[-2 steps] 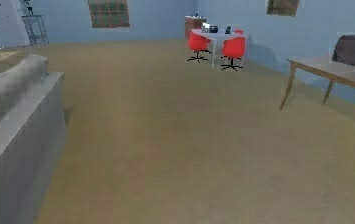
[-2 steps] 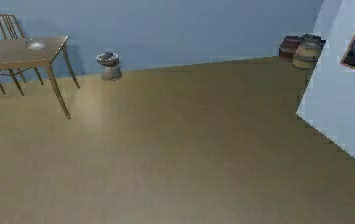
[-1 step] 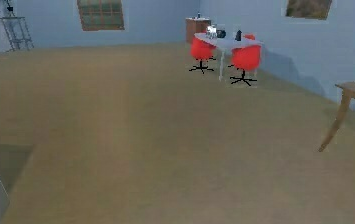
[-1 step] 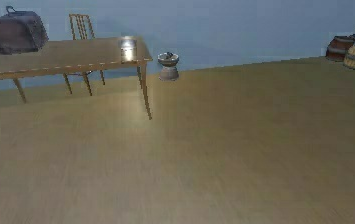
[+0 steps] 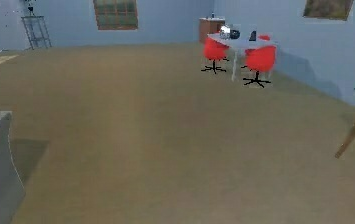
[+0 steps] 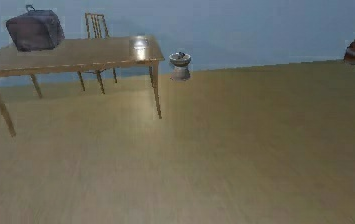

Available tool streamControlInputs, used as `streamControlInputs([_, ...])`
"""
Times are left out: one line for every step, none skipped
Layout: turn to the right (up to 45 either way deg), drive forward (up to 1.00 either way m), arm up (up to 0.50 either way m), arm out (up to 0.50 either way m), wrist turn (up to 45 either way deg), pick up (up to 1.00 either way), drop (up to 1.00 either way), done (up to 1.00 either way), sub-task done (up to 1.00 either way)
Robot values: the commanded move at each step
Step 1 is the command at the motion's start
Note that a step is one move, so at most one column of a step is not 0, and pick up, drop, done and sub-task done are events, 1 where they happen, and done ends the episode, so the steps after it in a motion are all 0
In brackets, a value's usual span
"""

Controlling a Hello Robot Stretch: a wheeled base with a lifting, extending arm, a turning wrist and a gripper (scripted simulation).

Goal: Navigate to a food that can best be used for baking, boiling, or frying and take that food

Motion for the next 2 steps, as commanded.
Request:
streamControlInputs([0.0,1.00,0.00,0.00,0.0,0.00,0.00,0.00,0.00])
streamControlInputs([0.0,1.00,0.00,0.00,0.0,0.00,0.00,0.00,0.00])
